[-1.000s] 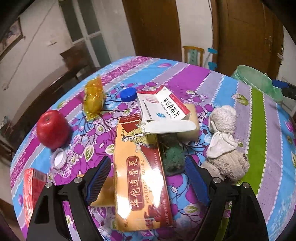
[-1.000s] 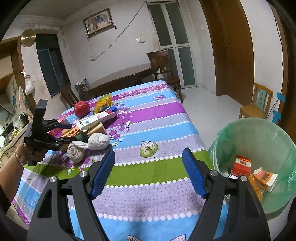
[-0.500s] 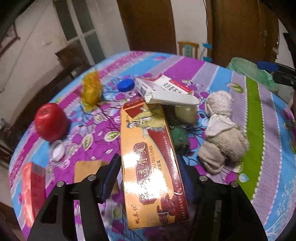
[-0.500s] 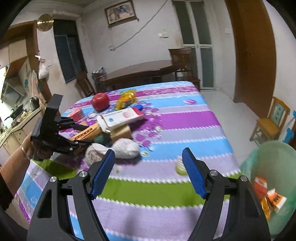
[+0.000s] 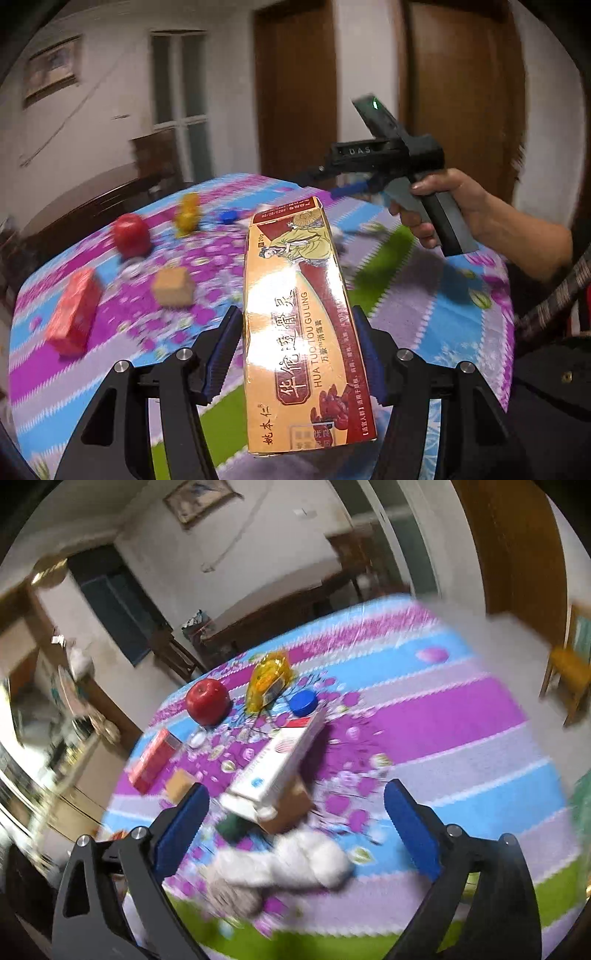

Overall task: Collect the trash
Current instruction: 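Grasp the orange medicine box with the left tool while the right tool grasps the white medicine box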

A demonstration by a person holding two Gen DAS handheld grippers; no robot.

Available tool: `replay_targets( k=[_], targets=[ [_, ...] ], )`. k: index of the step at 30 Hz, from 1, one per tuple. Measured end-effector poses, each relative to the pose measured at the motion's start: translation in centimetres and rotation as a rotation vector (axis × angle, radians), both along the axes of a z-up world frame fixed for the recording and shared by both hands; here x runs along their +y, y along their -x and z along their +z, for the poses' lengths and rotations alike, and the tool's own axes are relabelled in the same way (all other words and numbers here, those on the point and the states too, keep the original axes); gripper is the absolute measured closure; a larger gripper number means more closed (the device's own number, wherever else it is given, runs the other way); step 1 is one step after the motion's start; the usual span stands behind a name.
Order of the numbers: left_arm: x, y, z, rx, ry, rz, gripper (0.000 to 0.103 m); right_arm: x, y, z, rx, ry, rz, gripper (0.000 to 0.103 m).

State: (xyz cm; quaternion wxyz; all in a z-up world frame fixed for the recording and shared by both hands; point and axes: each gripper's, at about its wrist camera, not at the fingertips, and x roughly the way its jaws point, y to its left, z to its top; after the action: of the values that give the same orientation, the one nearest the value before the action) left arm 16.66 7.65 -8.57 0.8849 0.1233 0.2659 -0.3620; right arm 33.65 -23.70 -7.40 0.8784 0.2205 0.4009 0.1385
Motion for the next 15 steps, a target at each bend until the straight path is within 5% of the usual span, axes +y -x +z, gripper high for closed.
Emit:
replay_targets(
  k=[6, 13, 14, 15],
  targets=[
    [2.5, -2.0, -0.9, 0.039, 0.056, 0.177, 0.042, 4.7, -3.4, 0.0, 0.080, 0.201, 0.029, 0.010],
    [2.8, -2.3, -1.3, 0.053, 0.043, 0.202, 0.042, 7.5, -5.8, -2.3, 0.160, 0.418, 0.043, 0.010],
    [2.8, -2.3, -1.4, 0.055, 0.039, 0.202, 0.042, 7.7, -5.8, -2.5, 0.152, 0.439, 0.050, 0.013],
    [2.7, -2.3, -1.4, 0.055, 0.035, 0.202, 0.042, 7.6, -5.8, -2.7, 0.145, 0.445, 0.060, 0.031]
  ],
)
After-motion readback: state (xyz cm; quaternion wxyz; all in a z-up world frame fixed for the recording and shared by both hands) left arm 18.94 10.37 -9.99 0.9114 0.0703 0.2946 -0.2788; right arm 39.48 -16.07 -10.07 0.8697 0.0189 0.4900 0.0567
